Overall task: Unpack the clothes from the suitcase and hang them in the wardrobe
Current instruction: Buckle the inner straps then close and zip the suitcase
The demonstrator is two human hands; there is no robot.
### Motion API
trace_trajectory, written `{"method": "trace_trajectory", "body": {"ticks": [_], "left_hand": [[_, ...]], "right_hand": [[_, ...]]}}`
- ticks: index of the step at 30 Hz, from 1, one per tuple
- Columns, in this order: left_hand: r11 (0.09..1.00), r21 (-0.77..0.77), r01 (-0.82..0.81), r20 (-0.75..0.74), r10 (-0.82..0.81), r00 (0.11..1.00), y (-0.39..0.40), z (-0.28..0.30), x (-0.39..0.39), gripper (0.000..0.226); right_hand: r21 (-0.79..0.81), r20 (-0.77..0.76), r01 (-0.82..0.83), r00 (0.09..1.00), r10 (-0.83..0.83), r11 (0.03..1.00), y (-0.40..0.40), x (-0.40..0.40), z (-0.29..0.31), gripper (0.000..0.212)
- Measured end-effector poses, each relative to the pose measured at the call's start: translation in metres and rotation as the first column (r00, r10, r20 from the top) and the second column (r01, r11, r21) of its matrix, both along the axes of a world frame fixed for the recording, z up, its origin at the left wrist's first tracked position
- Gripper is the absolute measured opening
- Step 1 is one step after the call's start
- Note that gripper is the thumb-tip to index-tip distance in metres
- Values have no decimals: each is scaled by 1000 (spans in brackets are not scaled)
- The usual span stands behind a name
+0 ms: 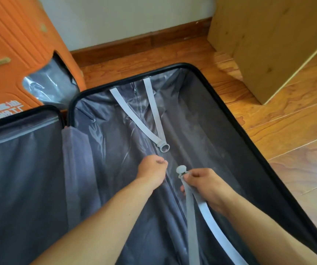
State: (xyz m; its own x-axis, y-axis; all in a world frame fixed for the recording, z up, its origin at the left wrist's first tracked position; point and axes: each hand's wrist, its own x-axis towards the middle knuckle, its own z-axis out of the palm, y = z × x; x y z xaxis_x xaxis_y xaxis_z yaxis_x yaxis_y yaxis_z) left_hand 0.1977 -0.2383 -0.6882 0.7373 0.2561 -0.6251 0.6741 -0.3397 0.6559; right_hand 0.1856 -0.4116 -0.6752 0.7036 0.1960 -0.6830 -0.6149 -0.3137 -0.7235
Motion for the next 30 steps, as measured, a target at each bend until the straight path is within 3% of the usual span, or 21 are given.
{"method": "trace_trajectory", "body": {"ticks": [2,3,7,9,11,13,15,16,17,19,22,25,27,30], "left_hand": [[896,401,192,103,-253,962,7,-10,21,27],[825,497,268,100,-361,927,11,-15,33,35],[524,649,553,-193,-589,785,16,-38,76,41],[553,637,537,-181,-570,801,8,-43,85,30],[632,586,506,-198,-494,847,-2,-45,84,24],[778,494,388,-149,-364,919,-9,-43,80,22],[955,244,168,47,-185,982,-12,-27,72,16],[993,90,74,146,-87,985,-14,-15,65,20],[996,-84,-14,200,31,979,-14,-3,56,25],[911,-375,-174,165,250,954,-12,20,37,27],[795,-494,-352,99,454,886,1,35,19,23],[651,-569,-503,-42,588,808,16,41,9,48],[561,-634,-533,-199,548,812,22,48,3,46],[630,-654,-419,-271,322,907,27,57,-3,11]], "right_hand": [[50,-61,125,991,-122,991,-5,-1,-4,22],[72,-81,157,985,-151,985,-6,-4,-6,22],[188,-149,270,958,-244,944,-10,-12,-7,21],[210,-170,337,937,-305,918,-16,-11,-6,21],[206,-164,354,931,-325,912,-19,-13,-5,21],[216,-160,361,930,-332,907,-18,-16,-3,21],[235,-172,373,925,-339,898,-17,-18,0,21],[243,-176,379,922,-344,893,-18,-19,1,21],[254,-176,386,920,-349,887,-18,-19,3,21],[266,-165,383,922,-349,885,-16,-19,7,22],[246,-124,337,941,-316,909,-8,-20,12,22],[240,-96,285,958,-269,928,4,-21,17,23],[250,-91,256,966,-241,934,12,-21,20,23],[233,-65,183,983,-173,955,25,-21,24,25]]}}
